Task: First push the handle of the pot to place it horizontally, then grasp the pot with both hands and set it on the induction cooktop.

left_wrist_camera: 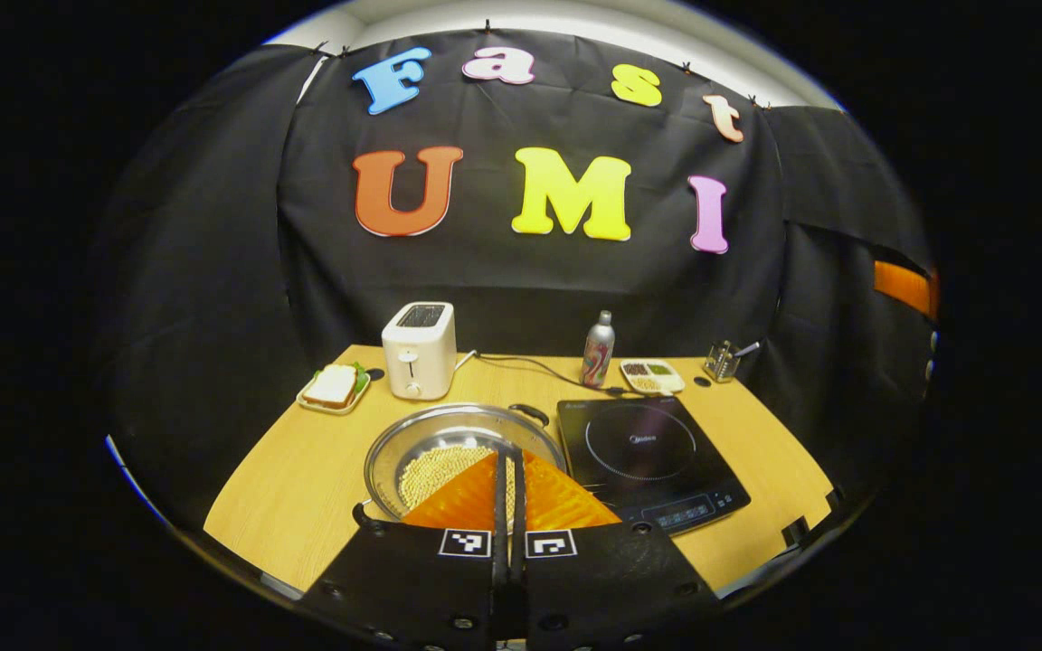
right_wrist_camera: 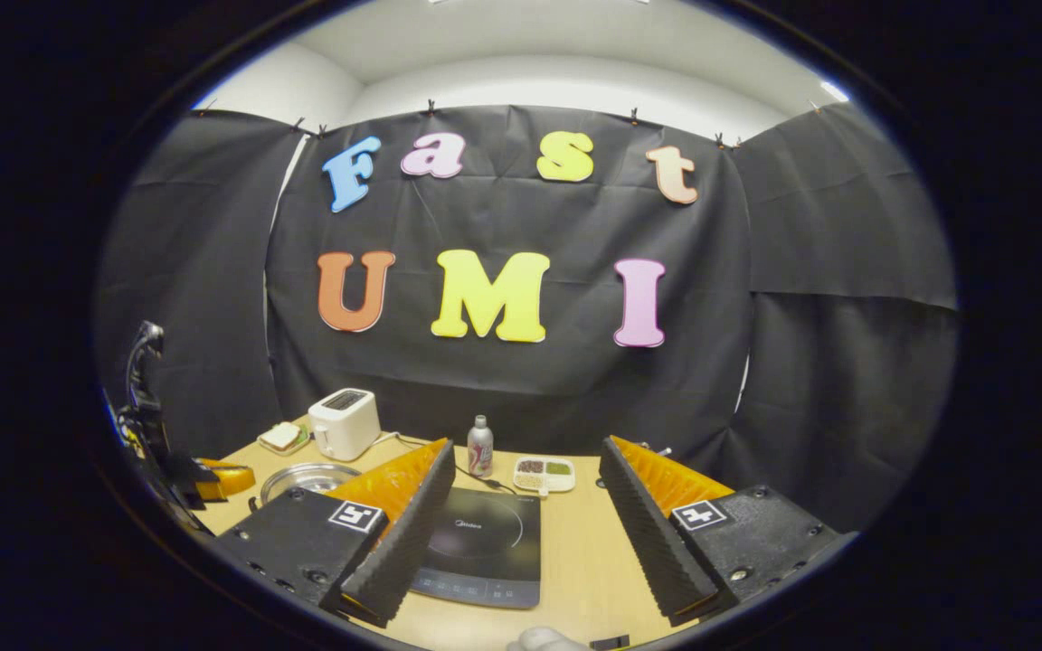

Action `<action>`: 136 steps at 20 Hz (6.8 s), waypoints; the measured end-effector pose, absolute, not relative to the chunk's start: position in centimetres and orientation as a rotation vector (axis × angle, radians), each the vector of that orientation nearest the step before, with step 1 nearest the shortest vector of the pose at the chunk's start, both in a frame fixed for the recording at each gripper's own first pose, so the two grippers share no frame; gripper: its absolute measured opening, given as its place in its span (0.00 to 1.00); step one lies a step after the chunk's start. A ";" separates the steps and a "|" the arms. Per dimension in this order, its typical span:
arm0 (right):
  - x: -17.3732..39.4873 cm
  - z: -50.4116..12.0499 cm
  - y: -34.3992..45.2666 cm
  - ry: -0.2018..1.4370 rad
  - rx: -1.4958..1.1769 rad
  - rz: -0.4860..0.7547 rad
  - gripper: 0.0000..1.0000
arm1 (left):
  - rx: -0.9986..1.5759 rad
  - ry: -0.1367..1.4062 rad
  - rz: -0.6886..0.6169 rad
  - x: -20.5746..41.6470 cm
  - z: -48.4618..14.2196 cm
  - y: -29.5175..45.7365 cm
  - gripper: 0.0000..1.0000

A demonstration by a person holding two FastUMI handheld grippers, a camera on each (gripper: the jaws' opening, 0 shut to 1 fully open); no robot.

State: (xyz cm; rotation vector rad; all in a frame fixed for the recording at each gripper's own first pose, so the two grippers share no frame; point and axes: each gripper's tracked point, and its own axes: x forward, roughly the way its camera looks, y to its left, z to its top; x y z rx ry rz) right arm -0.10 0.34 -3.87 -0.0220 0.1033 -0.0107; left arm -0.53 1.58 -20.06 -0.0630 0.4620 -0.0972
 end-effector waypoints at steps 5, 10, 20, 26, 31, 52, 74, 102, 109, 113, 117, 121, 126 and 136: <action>-0.1 -5.7 1.7 0.159 -0.025 0.004 0.97 | -0.066 0.604 -0.087 -2.4 -26.5 2.3 0.00; -0.1 -7.1 2.9 0.189 -0.011 0.022 0.97 | -0.056 0.759 -0.078 -3.3 -31.6 4.1 0.00; 0.1 -9.7 1.4 0.245 0.013 -0.040 0.97 | -0.009 0.883 -0.103 -1.0 -36.5 5.5 0.00; 0.6 -9.9 1.0 0.250 0.008 -0.052 0.97 | -0.002 0.917 -0.086 -0.4 -37.5 6.4 0.00; 1.2 -10.2 0.9 0.258 -0.003 -0.052 1.00 | -0.018 0.935 -0.042 -0.3 -38.0 7.8 0.00; 2.1 -9.8 0.2 0.266 -0.016 -0.056 1.00 | -0.039 0.945 0.125 2.3 -38.4 14.9 0.10; 2.4 -8.9 1.7 0.267 -0.073 -0.051 0.97 | -0.103 0.939 0.192 6.0 -38.4 19.0 0.10; 1.3 -8.8 3.3 0.290 -0.098 -0.036 1.00 | -0.063 0.932 0.228 9.4 -38.4 22.4 0.00; 0.2 -10.2 3.4 0.287 -0.077 0.046 1.00 | -0.140 0.861 0.311 2.4 -36.3 24.2 0.00; -1.4 -11.1 3.0 0.271 -0.047 0.120 1.00 | -0.136 0.774 0.291 -2.1 -31.9 22.8 0.17; -2.2 -13.1 3.5 0.309 -0.004 0.212 1.00 | -0.095 0.689 0.278 -4.5 -28.0 21.1 0.54; -0.7 -16.6 6.3 0.418 0.078 0.275 1.00 | -0.046 0.627 0.267 -4.0 -25.1 20.6 0.96; 4.7 -20.5 12.9 0.506 0.088 0.322 0.96 | 0.009 0.633 0.210 0.6 -25.6 20.4 0.97; 18.6 -32.3 23.8 0.791 0.167 0.275 0.95 | 0.064 0.709 0.015 13.0 -32.7 19.9 0.97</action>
